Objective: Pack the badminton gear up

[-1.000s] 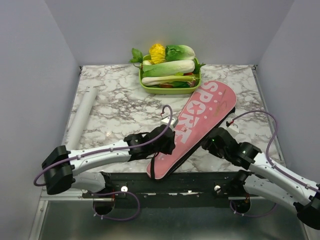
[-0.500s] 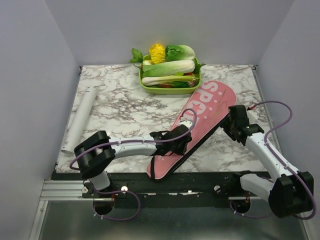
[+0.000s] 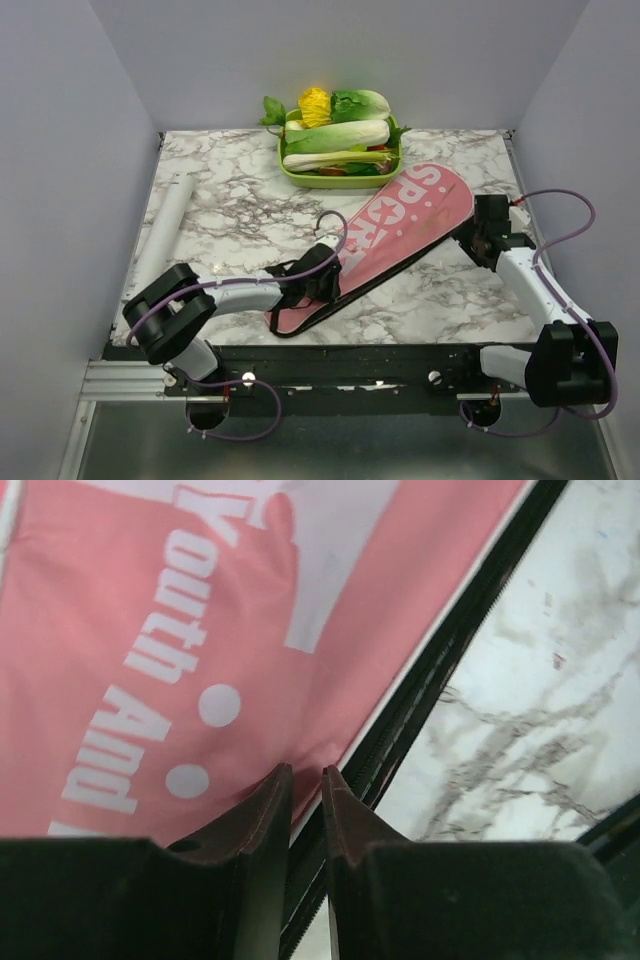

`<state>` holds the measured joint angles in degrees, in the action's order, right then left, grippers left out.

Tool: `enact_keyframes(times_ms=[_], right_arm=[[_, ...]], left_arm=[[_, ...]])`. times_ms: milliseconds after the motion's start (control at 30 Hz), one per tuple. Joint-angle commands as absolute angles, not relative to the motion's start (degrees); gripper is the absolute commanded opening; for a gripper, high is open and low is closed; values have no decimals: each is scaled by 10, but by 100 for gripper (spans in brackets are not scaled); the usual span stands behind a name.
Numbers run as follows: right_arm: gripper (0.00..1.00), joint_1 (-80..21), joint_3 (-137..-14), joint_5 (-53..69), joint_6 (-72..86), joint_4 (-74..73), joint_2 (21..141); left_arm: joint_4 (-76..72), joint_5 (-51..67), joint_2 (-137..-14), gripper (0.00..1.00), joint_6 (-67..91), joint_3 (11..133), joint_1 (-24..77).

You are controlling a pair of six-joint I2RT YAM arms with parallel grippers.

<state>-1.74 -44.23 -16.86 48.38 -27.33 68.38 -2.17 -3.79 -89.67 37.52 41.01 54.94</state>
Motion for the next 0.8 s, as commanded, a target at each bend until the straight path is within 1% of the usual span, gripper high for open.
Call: enact_keyframes(times_ms=[0,133,267,333,400,433,467,533,767], right_arm=[[64,-11,-472,-169,448,-264,710],[63,-11,-490,-156,423,-265,748],[60,-11,-510,-118,382,-272,775],[55,-11,-519,-95,361,-272,785],[51,-11,-528,-65,338,-286,807],[44,-11,-535,-53,331,-293,815],[43,-13,-535,-36,316,-302,819],[41,-19,-526,-31,303,-303,822],[42,-41,-507,-54,273,-321,818]], left_arm=[[35,-61,-858,27,353,352,476],[32,-47,-822,27,346,334,403],[27,-30,-798,28,333,323,330],[23,-24,-791,28,330,321,289],[6,-6,-788,28,342,316,273],[3,-1,-788,28,345,315,265],[-15,-1,-788,28,348,315,265],[-19,19,-792,28,348,318,265],[-29,45,-780,28,352,314,265]])
